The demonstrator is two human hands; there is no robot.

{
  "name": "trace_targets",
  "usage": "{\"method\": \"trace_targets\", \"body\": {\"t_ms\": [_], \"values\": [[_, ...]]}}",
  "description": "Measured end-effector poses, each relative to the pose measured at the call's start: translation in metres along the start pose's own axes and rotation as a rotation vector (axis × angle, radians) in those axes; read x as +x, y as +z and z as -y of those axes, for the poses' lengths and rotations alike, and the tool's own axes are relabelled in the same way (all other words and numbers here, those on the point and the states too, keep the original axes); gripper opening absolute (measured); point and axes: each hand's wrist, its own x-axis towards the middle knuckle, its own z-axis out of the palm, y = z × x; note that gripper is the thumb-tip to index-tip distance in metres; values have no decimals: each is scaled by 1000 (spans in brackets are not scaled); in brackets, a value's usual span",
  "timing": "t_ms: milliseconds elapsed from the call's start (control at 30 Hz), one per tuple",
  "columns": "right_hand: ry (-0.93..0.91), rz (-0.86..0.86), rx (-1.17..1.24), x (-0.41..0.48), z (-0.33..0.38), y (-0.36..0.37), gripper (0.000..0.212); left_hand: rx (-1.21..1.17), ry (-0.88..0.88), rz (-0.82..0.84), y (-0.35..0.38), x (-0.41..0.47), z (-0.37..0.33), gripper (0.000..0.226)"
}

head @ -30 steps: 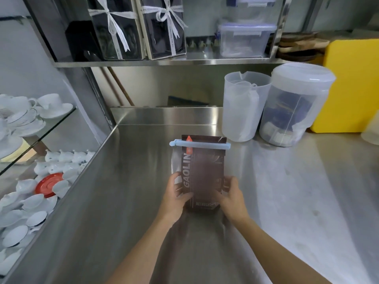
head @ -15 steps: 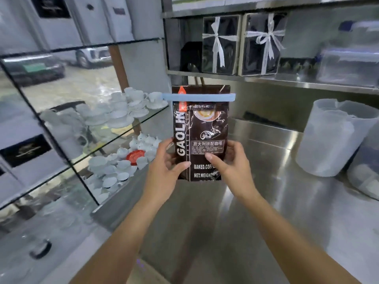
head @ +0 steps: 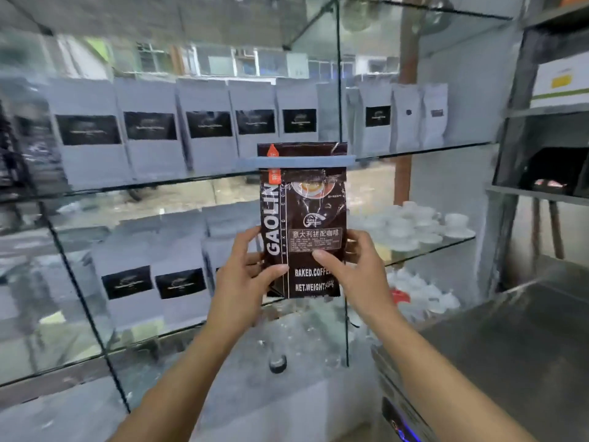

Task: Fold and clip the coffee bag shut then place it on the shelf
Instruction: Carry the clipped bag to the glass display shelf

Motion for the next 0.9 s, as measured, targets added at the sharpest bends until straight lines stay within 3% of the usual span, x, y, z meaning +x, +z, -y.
{"method": "trace_targets", "body": {"t_ms": [200,367,500,800,900], "values": [[-54,165,181,0,52,193,45,196,22,-190,-194,-3,-1,61],[-101,269,249,3,96,311,44,258,19,-332,-311,-2,-7,59],[-144,340,281,13,125,387,52,284,23,-430,-383,4,-7,55],[-288,401,294,81,157,543,39,304,56,-554,-513,79,12,55],[-326,417,255,117,166,590,58,323,51,-560,-552,114,19,57]]}}
